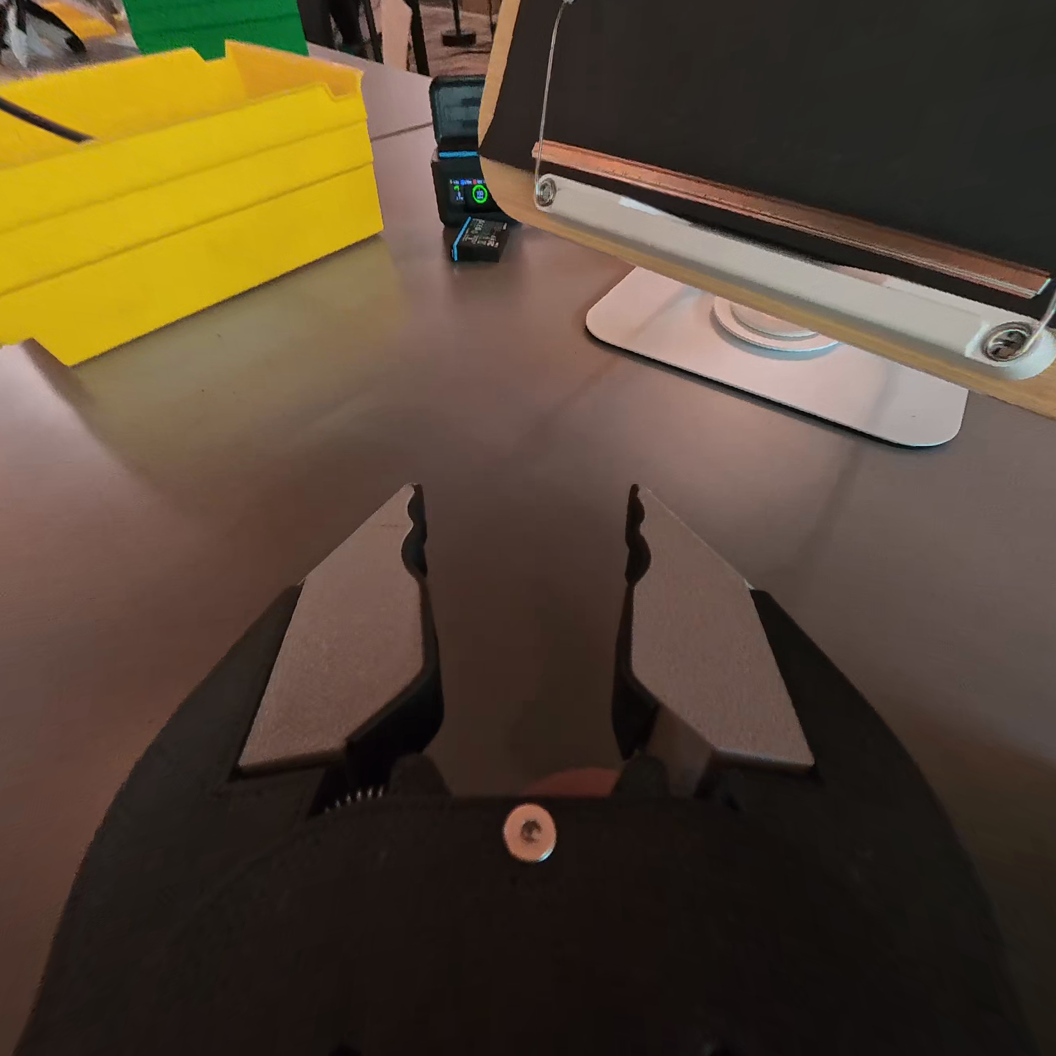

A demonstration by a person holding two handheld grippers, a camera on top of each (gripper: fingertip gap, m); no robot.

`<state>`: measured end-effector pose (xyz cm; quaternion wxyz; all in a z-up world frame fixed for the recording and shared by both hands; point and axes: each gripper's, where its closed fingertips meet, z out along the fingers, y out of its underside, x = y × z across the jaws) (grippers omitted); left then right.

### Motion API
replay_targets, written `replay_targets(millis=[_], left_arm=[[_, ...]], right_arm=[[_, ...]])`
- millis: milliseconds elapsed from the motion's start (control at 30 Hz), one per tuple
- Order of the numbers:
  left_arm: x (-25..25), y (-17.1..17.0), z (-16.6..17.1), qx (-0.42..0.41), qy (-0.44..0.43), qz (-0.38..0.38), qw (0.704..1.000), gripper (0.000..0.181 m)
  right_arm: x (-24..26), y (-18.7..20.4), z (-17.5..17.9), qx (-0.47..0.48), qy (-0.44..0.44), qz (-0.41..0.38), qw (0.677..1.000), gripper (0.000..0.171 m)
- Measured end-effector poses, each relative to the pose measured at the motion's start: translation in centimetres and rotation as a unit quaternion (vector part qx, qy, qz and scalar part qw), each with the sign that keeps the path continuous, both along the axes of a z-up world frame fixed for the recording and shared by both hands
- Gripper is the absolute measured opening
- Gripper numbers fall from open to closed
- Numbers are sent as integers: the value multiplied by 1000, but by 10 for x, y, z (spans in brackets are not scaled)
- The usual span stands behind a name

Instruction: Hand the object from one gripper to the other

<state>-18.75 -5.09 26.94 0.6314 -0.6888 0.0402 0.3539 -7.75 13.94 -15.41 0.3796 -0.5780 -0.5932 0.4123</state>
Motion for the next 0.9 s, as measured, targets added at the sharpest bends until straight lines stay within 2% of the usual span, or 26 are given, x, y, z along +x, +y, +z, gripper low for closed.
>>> replay_targets(millis=[233, 333, 400, 533, 633, 700, 800, 900], left_arm=[[42, 35, 28, 5, -4, -55, 998, 2], [47, 50, 27, -2, -13, -65, 998, 2], [54, 62, 14, -17, -29, -88, 996, 1], [78, 86, -46, -78, -62, -152, 983, 2], [97, 101, -114, -143, -89, -193, 967, 1], [113, 107, -159, -186, -123, -230, 947, 1], [142, 110, -218, -253, -177, -286, 907, 1], [156, 114, -257, -288, -194, -304, 887, 2]], right_arm=[[3, 0, 17, -32, 41, 7, 999, 68], [6, 4, 26, -41, 60, 1, 997, 69], [7, 10, 27, -45, 63, -8, 997, 69], [14, 22, 43, -52, 95, -23, 994, 71], [28, 19, 80, -37, 167, 0, 985, 71], [40, 3, 104, -19, 205, 45, 978, 67], [53, -25, 118, -9, 220, 120, 968, 87], [63, -48, 135, -20, 258, 167, 951, 92]])
